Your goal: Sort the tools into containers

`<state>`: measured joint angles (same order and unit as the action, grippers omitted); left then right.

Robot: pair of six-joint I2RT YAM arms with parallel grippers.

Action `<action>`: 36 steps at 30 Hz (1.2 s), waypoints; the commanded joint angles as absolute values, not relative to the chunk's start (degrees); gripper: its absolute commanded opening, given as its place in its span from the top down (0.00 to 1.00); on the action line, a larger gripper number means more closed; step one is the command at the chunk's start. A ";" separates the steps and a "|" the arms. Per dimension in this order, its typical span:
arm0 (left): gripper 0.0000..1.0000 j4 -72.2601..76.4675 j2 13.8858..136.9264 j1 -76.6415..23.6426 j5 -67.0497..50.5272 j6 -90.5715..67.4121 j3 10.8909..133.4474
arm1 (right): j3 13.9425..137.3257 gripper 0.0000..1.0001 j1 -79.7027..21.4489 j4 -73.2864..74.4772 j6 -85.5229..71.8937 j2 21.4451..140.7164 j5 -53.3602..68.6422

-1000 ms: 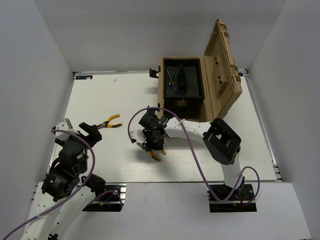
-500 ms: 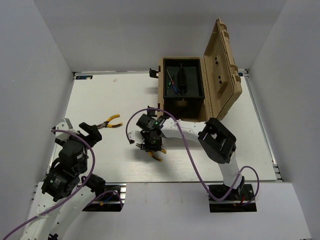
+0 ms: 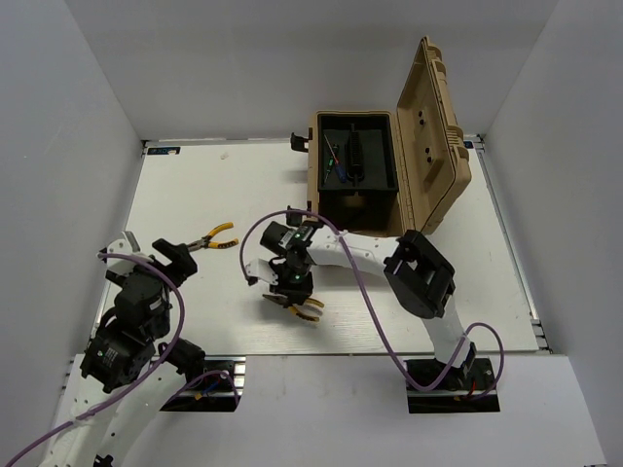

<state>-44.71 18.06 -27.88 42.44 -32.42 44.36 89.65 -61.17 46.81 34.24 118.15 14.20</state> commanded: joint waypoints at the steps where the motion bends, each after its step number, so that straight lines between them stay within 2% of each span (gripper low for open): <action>1: 0.09 -46.05 17.14 -27.77 44.38 -33.49 44.03 | 99.29 1.00 -63.10 57.37 33.14 115.85 24.68; 6: 0.09 -47.19 16.00 -27.77 45.70 -34.72 44.03 | 108.80 1.00 -64.33 63.53 32.26 113.47 29.53; 10: 0.09 -47.72 14.95 -27.77 47.02 -35.94 44.56 | 112.94 1.00 -64.69 62.23 31.20 108.91 28.57; 18: 0.09 -47.72 10.64 -27.77 48.16 -36.47 44.03 | 116.62 1.00 -61.36 49.33 27.69 102.58 5.31; 20: 0.09 -47.20 10.63 -27.77 48.16 -36.47 43.51 | 117.33 1.00 -60.56 47.91 27.68 101.87 2.30; 24: 0.09 -46.06 13.26 -27.77 46.68 -35.34 43.51 | 117.78 1.00 -55.12 41.16 30.32 100.81 -12.27; 31: 0.09 -45.00 17.84 -27.77 43.95 -33.58 43.51 | 118.74 1.00 -43.36 30.60 32.60 104.58 -27.47; 36: 0.09 -44.38 17.84 -27.77 43.33 -33.05 43.51 | 116.90 1.00 -39.12 19.70 39.71 108.63 -36.63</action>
<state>-45.34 17.76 -27.88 44.29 -34.20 43.59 116.09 -40.21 31.18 34.30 107.20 -26.92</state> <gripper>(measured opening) 0.906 0.180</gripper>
